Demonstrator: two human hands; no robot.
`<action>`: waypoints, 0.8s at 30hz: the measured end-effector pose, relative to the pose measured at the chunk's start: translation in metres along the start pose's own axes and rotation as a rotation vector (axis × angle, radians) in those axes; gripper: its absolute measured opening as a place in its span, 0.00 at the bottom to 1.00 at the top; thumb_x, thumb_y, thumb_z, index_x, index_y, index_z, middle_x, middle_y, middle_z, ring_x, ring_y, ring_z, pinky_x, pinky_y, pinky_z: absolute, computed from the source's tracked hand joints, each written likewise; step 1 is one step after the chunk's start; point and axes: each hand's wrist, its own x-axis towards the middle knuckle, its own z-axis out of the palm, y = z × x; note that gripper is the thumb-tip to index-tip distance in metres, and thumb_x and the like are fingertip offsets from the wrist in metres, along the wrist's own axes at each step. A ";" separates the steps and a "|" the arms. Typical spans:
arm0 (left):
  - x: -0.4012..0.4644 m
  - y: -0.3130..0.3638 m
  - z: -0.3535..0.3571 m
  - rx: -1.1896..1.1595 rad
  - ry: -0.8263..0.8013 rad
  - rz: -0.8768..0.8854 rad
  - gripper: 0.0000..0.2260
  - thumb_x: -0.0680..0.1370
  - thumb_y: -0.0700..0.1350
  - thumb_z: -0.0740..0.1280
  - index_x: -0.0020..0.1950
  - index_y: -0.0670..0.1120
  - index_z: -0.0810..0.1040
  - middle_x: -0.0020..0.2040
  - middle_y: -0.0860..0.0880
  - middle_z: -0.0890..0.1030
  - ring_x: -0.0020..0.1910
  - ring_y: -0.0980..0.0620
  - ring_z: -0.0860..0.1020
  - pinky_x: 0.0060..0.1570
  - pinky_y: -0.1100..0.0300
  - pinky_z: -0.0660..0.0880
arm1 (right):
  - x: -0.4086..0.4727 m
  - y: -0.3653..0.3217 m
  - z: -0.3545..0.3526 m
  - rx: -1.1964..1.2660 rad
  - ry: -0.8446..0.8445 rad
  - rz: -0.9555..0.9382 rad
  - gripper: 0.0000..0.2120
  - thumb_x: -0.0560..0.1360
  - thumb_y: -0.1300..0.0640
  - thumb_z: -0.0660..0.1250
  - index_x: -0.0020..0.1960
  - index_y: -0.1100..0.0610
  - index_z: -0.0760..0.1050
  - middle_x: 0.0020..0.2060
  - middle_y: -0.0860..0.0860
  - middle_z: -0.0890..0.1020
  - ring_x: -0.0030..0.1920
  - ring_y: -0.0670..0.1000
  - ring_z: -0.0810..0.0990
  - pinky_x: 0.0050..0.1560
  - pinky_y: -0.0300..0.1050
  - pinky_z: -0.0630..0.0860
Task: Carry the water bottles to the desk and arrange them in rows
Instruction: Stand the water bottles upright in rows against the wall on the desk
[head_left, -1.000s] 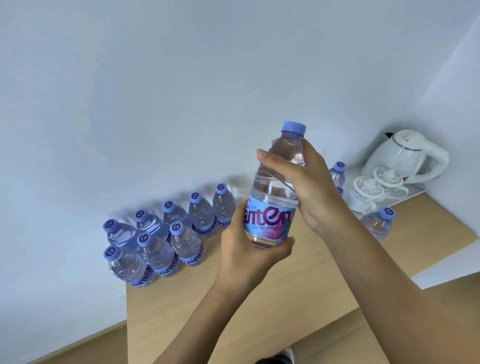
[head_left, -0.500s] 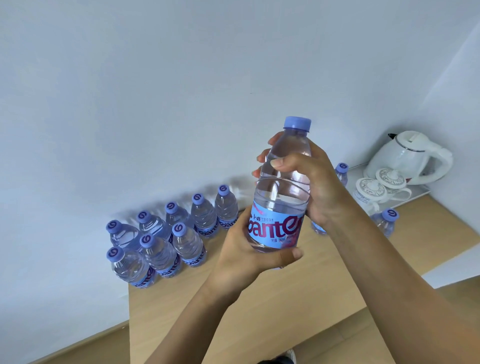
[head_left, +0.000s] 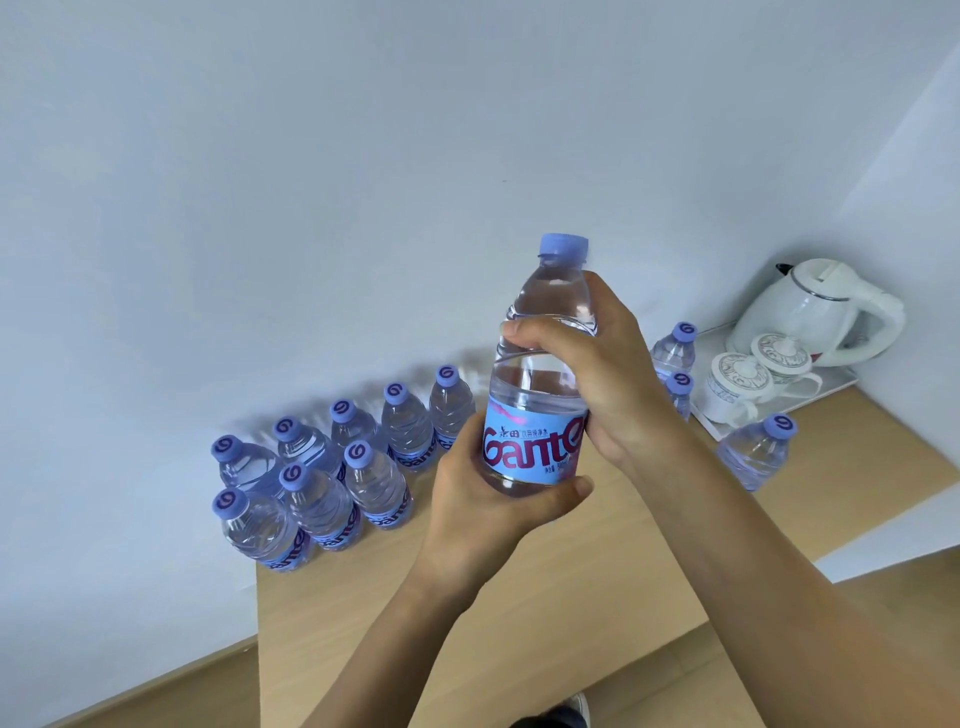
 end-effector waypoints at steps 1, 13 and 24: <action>0.000 0.000 -0.002 -0.020 -0.019 -0.015 0.22 0.61 0.39 0.81 0.51 0.48 0.80 0.42 0.47 0.85 0.38 0.50 0.83 0.36 0.59 0.79 | 0.001 -0.001 -0.001 0.023 -0.024 0.010 0.14 0.65 0.63 0.74 0.49 0.58 0.75 0.38 0.50 0.82 0.36 0.50 0.83 0.36 0.42 0.79; -0.001 -0.012 -0.020 0.004 -0.038 -0.064 0.21 0.61 0.43 0.80 0.52 0.46 0.80 0.44 0.44 0.85 0.41 0.47 0.84 0.39 0.56 0.80 | 0.012 0.019 -0.001 -0.027 -0.191 0.119 0.20 0.66 0.49 0.76 0.53 0.54 0.75 0.47 0.55 0.85 0.47 0.55 0.85 0.48 0.51 0.80; 0.003 -0.069 -0.055 0.098 0.080 -0.118 0.28 0.66 0.39 0.81 0.61 0.46 0.73 0.51 0.44 0.83 0.45 0.50 0.82 0.43 0.54 0.81 | 0.008 0.072 0.000 -0.276 -0.245 0.165 0.14 0.78 0.52 0.69 0.58 0.61 0.77 0.54 0.55 0.85 0.55 0.51 0.84 0.51 0.40 0.79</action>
